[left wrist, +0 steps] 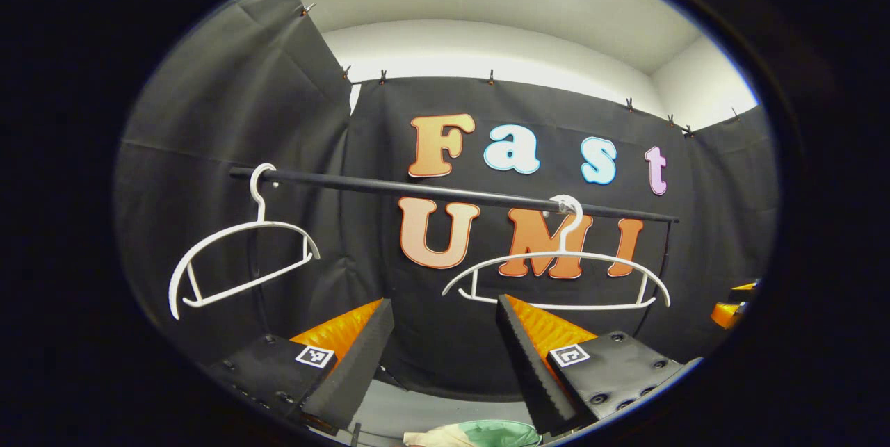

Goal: Grasp the clothes on the hanger with both hands and then place them into the laundry hamper below.

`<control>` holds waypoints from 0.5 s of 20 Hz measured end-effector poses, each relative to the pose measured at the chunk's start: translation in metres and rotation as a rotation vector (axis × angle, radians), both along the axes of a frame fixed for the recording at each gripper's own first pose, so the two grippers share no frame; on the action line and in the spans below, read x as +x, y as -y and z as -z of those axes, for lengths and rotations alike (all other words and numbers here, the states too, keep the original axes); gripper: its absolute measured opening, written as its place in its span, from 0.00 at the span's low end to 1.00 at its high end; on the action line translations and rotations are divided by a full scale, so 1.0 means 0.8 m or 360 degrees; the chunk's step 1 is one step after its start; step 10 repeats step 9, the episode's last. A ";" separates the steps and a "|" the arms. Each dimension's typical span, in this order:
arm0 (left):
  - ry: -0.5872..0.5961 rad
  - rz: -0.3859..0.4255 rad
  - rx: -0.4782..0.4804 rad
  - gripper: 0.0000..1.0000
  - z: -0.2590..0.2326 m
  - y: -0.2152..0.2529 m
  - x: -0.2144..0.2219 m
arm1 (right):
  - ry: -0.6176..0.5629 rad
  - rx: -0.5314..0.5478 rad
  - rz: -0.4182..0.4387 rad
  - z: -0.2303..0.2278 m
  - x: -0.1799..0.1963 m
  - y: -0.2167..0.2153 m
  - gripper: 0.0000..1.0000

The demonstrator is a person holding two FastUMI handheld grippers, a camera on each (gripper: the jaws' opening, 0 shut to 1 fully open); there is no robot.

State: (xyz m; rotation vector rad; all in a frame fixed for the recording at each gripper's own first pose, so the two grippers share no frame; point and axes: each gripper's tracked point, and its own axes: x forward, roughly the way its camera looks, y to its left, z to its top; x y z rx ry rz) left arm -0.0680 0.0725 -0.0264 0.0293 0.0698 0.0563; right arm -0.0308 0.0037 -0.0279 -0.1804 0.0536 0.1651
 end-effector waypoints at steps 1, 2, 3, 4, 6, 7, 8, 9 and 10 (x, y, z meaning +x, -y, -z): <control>-0.0002 0.0004 0.0004 0.93 0.001 0.002 0.001 | 0.0000 0.0000 0.0005 0.002 0.002 0.002 0.92; -0.0002 0.0009 0.0006 0.93 0.001 0.004 0.002 | 0.0000 0.0000 0.0009 0.003 0.002 0.003 0.92; -0.0004 0.0013 0.0008 0.93 0.002 0.005 0.004 | 0.0000 0.0003 0.0010 0.002 0.003 0.003 0.92; -0.0004 0.0016 0.0012 0.93 0.002 0.006 0.004 | 0.0001 0.0008 0.0007 0.002 0.003 0.002 0.92; 0.0006 0.0021 0.0020 0.94 -0.001 0.008 0.005 | 0.0003 0.0014 0.0005 0.003 0.006 0.002 0.92; 0.0013 0.0024 0.0024 0.94 -0.003 0.010 0.005 | 0.0004 0.0013 0.0008 0.003 0.006 0.003 0.92; 0.0022 0.0027 0.0025 0.94 -0.005 0.011 0.006 | 0.0006 0.0012 0.0009 0.003 0.008 0.004 0.92; 0.0030 0.0026 0.0025 0.94 -0.007 0.010 0.007 | 0.0005 0.0013 0.0008 0.004 0.008 0.004 0.92; 0.0030 0.0026 0.0025 0.94 -0.007 0.010 0.007 | 0.0005 0.0013 0.0008 0.004 0.008 0.004 0.92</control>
